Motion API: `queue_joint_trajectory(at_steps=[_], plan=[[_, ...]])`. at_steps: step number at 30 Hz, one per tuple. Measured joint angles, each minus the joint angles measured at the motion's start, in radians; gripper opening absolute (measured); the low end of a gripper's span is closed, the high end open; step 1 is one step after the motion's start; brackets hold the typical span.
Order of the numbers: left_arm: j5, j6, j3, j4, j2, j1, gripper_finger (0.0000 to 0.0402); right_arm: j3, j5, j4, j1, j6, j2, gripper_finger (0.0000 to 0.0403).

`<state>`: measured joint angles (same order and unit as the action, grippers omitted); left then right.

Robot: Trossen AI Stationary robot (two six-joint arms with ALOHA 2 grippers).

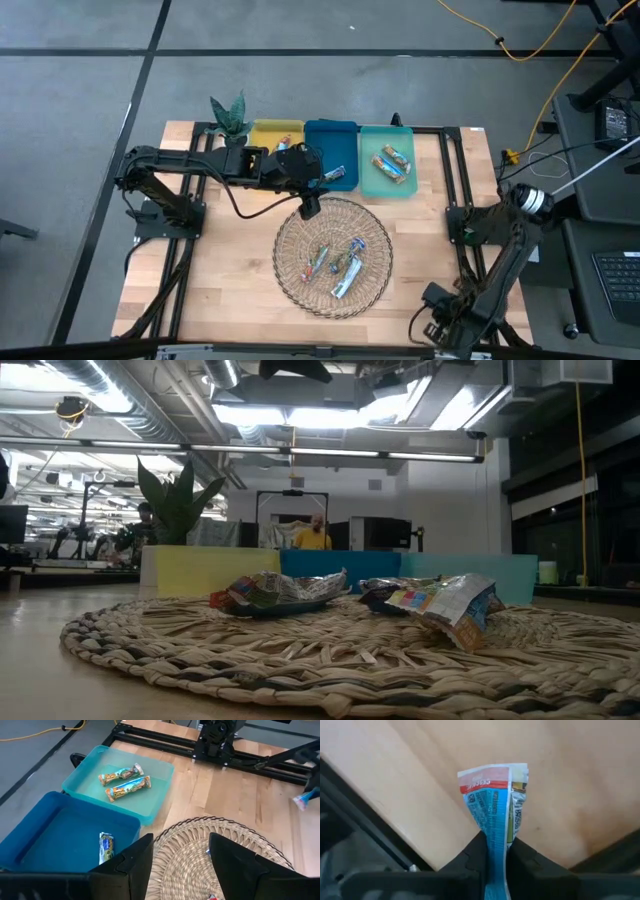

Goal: Pick and place Granola Bars by type
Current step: Put the red granola bar into the yellow bin

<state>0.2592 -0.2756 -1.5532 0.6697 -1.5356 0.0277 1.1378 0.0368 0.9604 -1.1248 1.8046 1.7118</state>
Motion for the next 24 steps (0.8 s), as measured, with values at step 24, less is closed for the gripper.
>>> queue_joint_trajectory(at_steps=[24], plan=[[0.018,-0.001,0.000,0.000,0.000,0.000,0.0184,0.006,0.343,0.198,0.176,-0.358,-0.378,0.0049]])
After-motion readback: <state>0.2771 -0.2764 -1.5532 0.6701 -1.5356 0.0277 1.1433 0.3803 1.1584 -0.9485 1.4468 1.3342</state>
